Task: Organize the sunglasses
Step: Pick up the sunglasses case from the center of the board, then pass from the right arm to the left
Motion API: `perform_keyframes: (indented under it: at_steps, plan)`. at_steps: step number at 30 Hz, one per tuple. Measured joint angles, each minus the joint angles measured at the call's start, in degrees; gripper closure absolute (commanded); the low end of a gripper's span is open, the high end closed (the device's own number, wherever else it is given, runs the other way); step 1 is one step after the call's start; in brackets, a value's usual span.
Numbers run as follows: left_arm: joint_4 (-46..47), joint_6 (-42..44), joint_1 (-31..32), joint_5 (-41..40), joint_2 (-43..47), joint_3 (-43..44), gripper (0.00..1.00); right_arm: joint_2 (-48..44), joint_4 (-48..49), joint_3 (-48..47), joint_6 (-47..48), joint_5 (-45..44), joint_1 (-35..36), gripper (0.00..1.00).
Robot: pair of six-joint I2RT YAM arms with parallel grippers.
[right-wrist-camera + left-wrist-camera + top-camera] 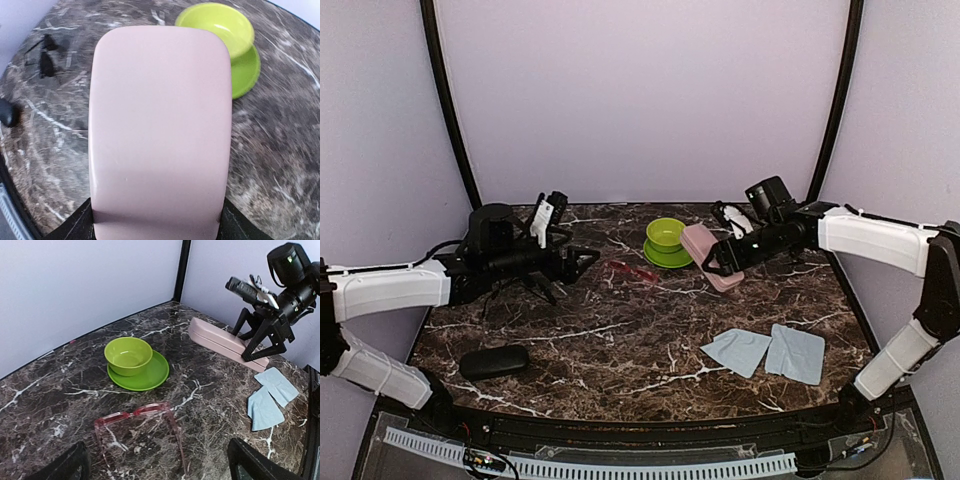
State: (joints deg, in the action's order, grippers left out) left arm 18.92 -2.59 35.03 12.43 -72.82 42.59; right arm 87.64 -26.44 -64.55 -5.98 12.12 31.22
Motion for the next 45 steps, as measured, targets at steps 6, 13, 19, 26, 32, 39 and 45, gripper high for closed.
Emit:
perform_keyframes:
  at_steps: [6, 13, 19, 26, 32, 39, 45]
  plan:
    - [4.31, -2.05, 2.05, 10.14, -6.23, 0.15, 0.08, -0.17, -0.28, -5.33, 5.88, 11.72, 4.92, 0.72]
    - [11.80, -6.49, 3.13, 21.27, -10.25, 0.17, 0.01, 1.64, -1.01, -7.96, 9.57, 20.98, 8.07, 0.76]
    - [23.80, -12.17, 3.15, 28.26, -13.07, -1.36, 0.01, 3.37, -1.20, -9.42, 11.65, 25.53, 10.54, 0.80]
    - [29.86, -15.39, 3.15, 32.94, -14.73, -1.60, 0.01, 4.57, -1.57, -10.27, 13.66, 30.45, 11.17, 0.86]
    - [33.40, -18.40, 3.15, 36.11, -17.31, -1.55, 0.01, 4.72, -1.42, -10.27, 13.86, 33.18, 11.91, 0.89]
    - [37.92, -21.35, 3.15, 38.58, -18.38, -1.38, 0.01, 4.72, -0.39, -10.27, 13.75, 34.95, 12.63, 0.90]
    - [39.93, -22.91, 3.61, 39.65, -19.65, -0.96, 0.09, 5.09, 0.35, -10.32, 13.46, 35.78, 12.92, 0.90]
